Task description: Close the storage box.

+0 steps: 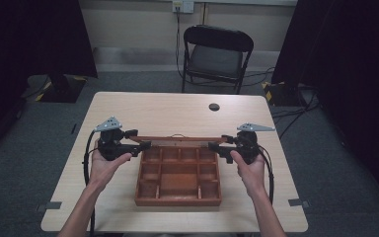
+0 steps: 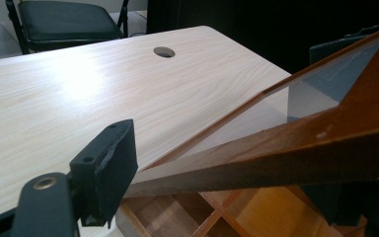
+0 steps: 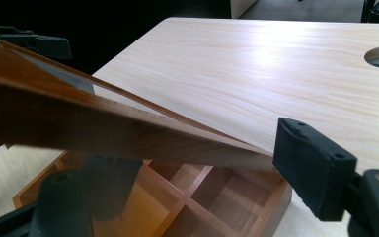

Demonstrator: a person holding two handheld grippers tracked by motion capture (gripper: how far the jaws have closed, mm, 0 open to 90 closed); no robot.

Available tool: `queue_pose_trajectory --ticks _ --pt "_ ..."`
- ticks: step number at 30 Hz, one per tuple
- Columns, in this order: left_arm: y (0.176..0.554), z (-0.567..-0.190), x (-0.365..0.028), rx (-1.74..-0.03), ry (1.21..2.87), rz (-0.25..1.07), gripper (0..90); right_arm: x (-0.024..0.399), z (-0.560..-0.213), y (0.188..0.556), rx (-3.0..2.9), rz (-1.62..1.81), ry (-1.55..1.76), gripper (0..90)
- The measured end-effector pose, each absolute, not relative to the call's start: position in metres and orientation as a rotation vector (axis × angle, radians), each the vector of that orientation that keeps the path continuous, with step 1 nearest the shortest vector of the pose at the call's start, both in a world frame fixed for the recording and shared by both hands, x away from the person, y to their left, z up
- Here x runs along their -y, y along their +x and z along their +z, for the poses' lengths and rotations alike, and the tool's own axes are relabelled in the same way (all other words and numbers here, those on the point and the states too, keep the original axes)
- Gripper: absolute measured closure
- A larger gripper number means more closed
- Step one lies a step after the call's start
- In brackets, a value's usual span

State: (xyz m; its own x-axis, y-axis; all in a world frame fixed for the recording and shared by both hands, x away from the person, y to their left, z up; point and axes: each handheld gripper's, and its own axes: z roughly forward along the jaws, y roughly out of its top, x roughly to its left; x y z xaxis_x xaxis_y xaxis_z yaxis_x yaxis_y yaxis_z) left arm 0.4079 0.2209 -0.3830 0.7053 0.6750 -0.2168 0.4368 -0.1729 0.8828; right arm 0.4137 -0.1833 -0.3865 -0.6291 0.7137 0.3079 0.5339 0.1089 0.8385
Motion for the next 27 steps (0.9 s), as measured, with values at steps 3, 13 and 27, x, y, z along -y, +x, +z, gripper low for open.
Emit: queue_pose_trajectory --ticks 3,13,27 --pt "0.405 -0.384 -0.220 -0.874 1.809 0.266 20.4 0.184 -0.387 0.410 -2.198 1.531 1.262 25.0" --pt "0.398 -0.389 -0.217 -0.859 1.815 0.238 18.3 0.185 -0.391 0.401 -2.204 1.516 1.256 25.0" --pt "0.387 -0.397 -0.215 -0.844 1.853 0.270 16.8 0.186 -0.400 0.390 -2.219 1.515 1.263 24.5"
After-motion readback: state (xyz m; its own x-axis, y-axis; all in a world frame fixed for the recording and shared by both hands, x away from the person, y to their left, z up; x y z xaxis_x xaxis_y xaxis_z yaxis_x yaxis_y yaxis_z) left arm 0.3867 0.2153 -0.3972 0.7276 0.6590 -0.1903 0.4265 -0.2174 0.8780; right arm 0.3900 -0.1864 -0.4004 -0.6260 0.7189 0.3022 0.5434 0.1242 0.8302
